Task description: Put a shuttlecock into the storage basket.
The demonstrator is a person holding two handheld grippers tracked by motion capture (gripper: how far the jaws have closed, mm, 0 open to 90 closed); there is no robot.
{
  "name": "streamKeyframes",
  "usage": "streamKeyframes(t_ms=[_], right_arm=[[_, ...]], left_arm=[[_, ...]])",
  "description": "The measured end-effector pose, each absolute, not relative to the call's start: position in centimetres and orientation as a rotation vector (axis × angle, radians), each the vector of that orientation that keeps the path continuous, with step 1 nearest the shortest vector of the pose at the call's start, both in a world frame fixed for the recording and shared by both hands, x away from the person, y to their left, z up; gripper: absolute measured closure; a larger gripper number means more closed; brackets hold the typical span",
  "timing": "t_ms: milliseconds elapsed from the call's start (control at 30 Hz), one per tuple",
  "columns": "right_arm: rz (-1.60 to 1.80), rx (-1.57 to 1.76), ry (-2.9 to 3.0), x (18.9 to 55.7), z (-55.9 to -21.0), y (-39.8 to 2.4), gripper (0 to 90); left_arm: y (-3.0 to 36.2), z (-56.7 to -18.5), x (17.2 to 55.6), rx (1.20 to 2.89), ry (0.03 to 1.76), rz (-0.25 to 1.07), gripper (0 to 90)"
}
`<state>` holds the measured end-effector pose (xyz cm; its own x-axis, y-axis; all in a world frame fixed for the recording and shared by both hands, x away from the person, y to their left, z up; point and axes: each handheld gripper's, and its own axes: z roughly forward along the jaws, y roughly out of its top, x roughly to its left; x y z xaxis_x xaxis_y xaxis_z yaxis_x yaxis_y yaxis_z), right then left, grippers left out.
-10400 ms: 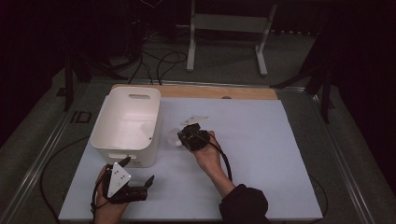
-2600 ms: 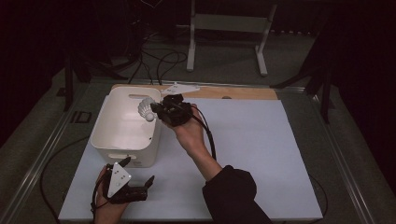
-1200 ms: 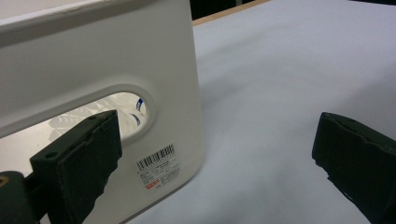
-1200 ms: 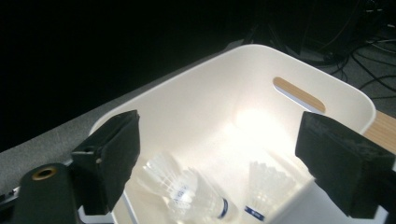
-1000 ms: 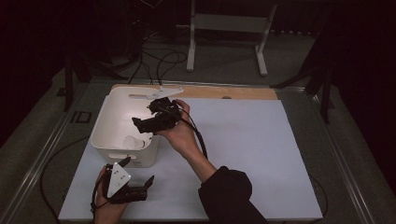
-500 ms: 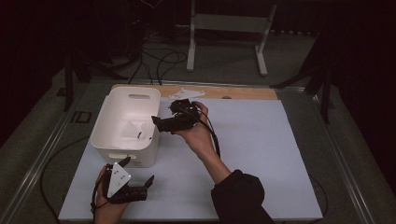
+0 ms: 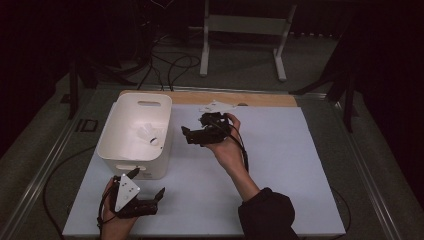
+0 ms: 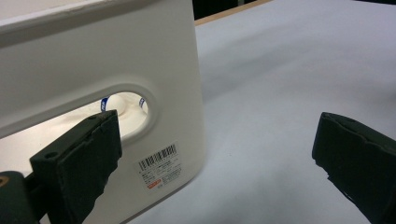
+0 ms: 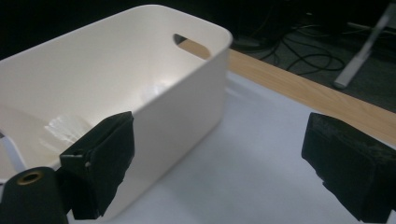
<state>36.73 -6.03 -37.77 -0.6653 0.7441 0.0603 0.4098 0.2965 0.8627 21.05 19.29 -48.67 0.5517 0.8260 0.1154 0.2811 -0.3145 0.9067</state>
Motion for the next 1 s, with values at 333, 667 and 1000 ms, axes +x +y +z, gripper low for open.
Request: streamKeyframes(t_ms=[333, 667, 1000], right_arm=[[1.29, 1.093, 2.157, 35.7, -38.4, -10.6, 9.7], [1.239, 1.109, 2.106, 34.0, -39.6, -15.4, 9.6], [1.188, 1.103, 2.051, 32.0, -41.0, -19.2, 9.1]], left_arm=[[19.3, -48.7, 21.1, 1.859, 0.911, 0.738, 2.0], [19.2, -48.7, 21.1, 1.86, 0.917, 0.737, 2.0], [19.5, -48.7, 21.1, 1.837, 0.94, 0.751, 0.7]])
